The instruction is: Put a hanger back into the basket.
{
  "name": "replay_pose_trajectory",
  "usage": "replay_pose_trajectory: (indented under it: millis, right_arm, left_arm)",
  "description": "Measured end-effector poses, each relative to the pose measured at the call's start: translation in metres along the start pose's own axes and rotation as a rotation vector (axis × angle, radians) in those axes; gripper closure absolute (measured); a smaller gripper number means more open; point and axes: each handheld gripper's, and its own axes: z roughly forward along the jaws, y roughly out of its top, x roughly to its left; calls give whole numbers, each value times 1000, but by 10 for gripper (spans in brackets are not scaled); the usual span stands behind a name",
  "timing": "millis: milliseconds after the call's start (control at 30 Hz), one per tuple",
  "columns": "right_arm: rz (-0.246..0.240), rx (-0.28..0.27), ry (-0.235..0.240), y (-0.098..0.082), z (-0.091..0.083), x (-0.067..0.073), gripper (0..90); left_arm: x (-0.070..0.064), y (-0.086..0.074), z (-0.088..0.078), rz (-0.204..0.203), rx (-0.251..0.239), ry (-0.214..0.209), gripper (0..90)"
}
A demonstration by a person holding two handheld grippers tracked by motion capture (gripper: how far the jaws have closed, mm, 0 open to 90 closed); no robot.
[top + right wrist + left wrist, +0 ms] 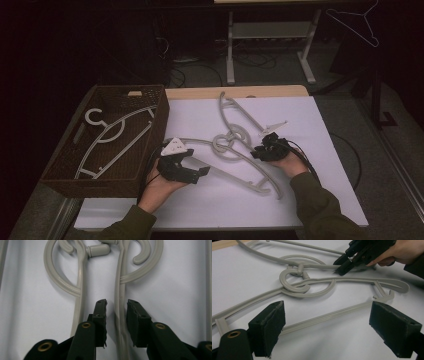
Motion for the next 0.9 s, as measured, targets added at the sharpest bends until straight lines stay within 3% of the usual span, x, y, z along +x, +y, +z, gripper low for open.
replay_pose_trajectory:
  millis: [100,633,900]
  right_arm:
    - [-13,6,-12,0,-1,0,803]
    - [-36,3,-20,-2,-7,0,820]
    - [-52,-63,-12,-3,-23,0,822]
  left_arm:
    - [1,0,0,-2,-1,3,132]
    - [1,0,0,5,4,-1,132]
    - [1,0,-2,7,-1,5,134]
